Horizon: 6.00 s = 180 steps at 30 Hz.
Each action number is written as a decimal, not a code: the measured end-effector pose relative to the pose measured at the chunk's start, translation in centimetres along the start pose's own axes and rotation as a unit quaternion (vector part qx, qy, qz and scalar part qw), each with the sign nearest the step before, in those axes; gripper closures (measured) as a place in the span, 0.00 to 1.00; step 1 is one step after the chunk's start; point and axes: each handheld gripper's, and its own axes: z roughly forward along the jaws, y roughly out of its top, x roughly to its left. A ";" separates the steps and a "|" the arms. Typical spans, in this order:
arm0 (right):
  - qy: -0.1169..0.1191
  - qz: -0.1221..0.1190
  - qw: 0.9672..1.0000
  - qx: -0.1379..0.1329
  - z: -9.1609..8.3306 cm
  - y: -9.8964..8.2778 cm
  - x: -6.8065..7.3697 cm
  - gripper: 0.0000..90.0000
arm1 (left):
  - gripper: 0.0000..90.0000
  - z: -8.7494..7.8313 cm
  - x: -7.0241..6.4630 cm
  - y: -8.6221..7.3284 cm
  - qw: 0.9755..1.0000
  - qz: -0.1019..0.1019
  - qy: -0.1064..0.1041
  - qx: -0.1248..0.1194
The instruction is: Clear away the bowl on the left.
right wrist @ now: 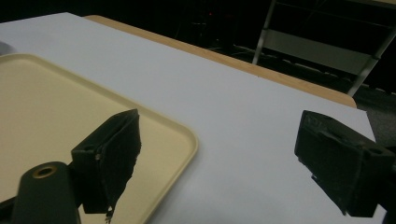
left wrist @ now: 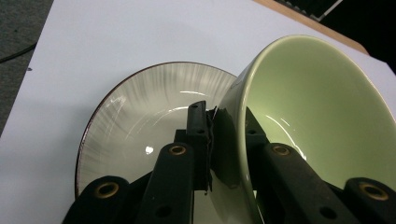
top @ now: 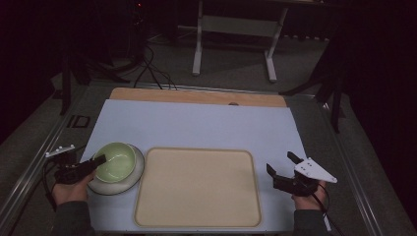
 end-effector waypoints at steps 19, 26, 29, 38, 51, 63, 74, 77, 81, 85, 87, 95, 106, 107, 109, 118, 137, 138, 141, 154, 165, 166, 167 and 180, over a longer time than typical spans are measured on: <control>0.000 -0.001 1.000 -0.001 0.0 0.0 0.0 0.15 | 0.90 -0.5 -0.8 0.1 1.000 -0.004 -0.018 -0.020; 0.000 -0.002 1.000 -0.002 0.0 0.0 0.0 0.15 | 0.90 -0.6 -1.1 0.1 0.999 -0.008 -0.025 -0.027; 0.000 -0.001 1.000 -0.002 0.0 0.0 0.0 0.15 | 0.90 -0.6 -1.2 0.1 0.999 -0.011 -0.028 -0.030; 0.000 -0.001 1.000 -0.002 0.0 0.0 0.0 0.15 | 0.90 -0.7 -1.5 0.2 0.999 -0.013 -0.034 -0.034; -0.002 -0.001 1.000 -0.004 -0.1 0.0 0.0 0.15 | 0.89 -1.0 -2.5 0.4 0.998 -0.009 -0.046 -0.044; -0.001 0.000 1.000 -0.004 -0.1 0.0 0.0 0.15 | 0.89 -1.0 -3.3 0.6 0.997 -0.005 -0.054 -0.050; -0.001 0.000 1.000 -0.005 -0.1 0.0 0.0 0.15 | 0.89 -0.9 -4.0 0.7 0.997 -0.001 -0.060 -0.052; -0.001 0.000 1.000 -0.005 -0.1 0.0 0.0 0.15 | 0.89 -0.9 -4.1 0.7 0.997 0.000 -0.060 -0.052; -0.001 -0.001 1.000 -0.005 -0.1 0.0 0.0 0.15 | 0.89 -0.7 -4.4 0.7 0.997 0.002 -0.061 -0.052; -0.001 0.000 1.000 -0.005 -0.1 0.0 0.0 0.15 | 0.89 -0.7 -4.6 0.7 0.997 0.001 -0.063 -0.053; -0.001 0.000 1.000 -0.005 -0.1 0.0 0.0 0.15 | 0.89 -0.7 -4.7 0.7 0.997 0.001 -0.063 -0.053; -0.001 -0.001 1.000 -0.005 -0.1 0.0 0.0 0.15 | 0.89 -0.5 -5.1 0.7 0.996 0.004 -0.068 -0.053; -0.001 -0.001 1.000 -0.005 -0.1 0.0 0.0 0.15 | 0.89 -0.3 -5.6 0.6 0.996 0.006 -0.071 -0.053; -0.001 -0.001 1.000 -0.005 -0.1 0.0 0.0 0.15 | 0.89 -0.2 -5.7 0.6 0.996 0.007 -0.072 -0.051; -0.001 -0.001 1.000 -0.005 -0.1 0.0 0.0 0.15 | 0.89 -0.1 -5.8 0.5 0.996 0.007 -0.073 -0.051; -0.001 -0.001 1.000 -0.005 -0.1 0.0 0.0 0.15 | 0.88 0.2 -6.6 0.4 0.996 0.022 -0.075 -0.049; -0.002 0.000 1.000 -0.005 -0.1 0.1 0.0 0.15 | 0.88 1.1 -8.0 0.1 0.995 0.033 -0.082 -0.039; -0.002 0.000 1.000 -0.005 -0.1 0.1 0.0 0.15 | 0.88 1.2 -8.1 0.0 0.995 0.033 -0.083 -0.039; -0.002 0.000 1.000 -0.005 -0.1 0.0 0.0 0.15 | 0.88 1.4 -8.3 0.0 0.995 0.036 -0.084 -0.035; -0.002 0.000 1.000 -0.005 -0.1 0.1 0.0 0.15 | 0.88 2.3 -9.4 -0.4 0.994 0.048 -0.090 -0.025; -0.003 0.000 1.000 -0.005 -0.1 0.1 0.0 0.15 | 0.88 2.8 -10.2 -0.6 0.994 0.054 -0.097 -0.022; -0.003 0.000 1.000 -0.005 -0.1 0.1 0.0 0.16 | 0.88 2.8 -10.2 -0.6 0.993 0.055 -0.098 -0.021; -0.003 0.000 1.000 -0.006 -0.1 0.1 0.0 0.15 | 0.88 2.9 -10.3 -0.6 0.993 0.056 -0.098 -0.020; -0.003 0.000 1.000 -0.006 -0.1 0.1 0.0 0.15 | 0.88 3.5 -11.2 -0.8 0.992 0.072 -0.105 -0.012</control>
